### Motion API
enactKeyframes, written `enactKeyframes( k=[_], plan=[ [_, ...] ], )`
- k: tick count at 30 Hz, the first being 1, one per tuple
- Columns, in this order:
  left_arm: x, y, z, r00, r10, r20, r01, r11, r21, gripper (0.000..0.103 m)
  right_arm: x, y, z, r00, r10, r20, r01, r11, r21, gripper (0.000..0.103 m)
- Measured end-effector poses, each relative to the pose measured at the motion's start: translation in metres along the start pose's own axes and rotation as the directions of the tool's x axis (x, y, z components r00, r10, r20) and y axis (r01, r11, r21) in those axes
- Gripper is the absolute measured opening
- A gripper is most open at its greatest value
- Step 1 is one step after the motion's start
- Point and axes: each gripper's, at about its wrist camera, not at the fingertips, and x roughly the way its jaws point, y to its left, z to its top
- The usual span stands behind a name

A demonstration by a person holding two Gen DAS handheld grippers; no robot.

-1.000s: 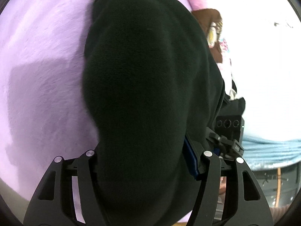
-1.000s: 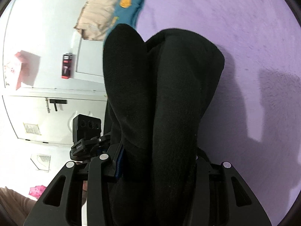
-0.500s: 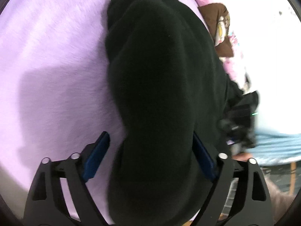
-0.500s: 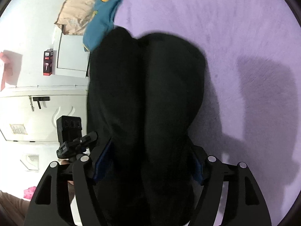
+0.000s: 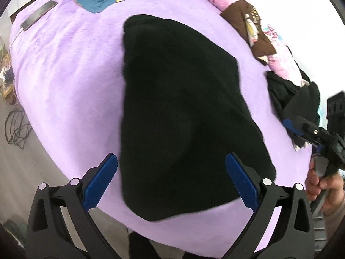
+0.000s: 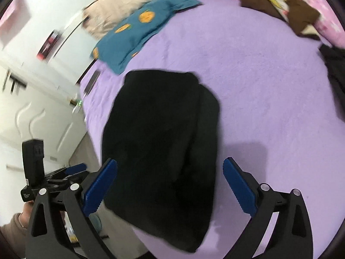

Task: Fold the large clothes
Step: 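Lay the folded jacket down and open both tools, then press the folded jacket flat with the open left tool while the right tool smooths it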

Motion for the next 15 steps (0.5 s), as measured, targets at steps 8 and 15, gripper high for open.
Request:
enactKeyframes(
  k=[8, 15],
  plan=[
    [0.028, -0.008, -0.027, 0.994, -0.110, -0.023, 0.108, 0.991, -0.085, 0.096, 0.031, 0.034, -0.012, 0.988, 0.154, -0.031, -0.151, 0.986, 0.065, 0.096],
    [0.045, -0.017, -0.039, 0.998, -0.058, -0.019, 0.058, 0.998, 0.008, 0.096, 0.073, -0.002, -0.022, 0.991, 0.103, -0.089, -0.087, 0.982, 0.169, 0.096]
  ],
)
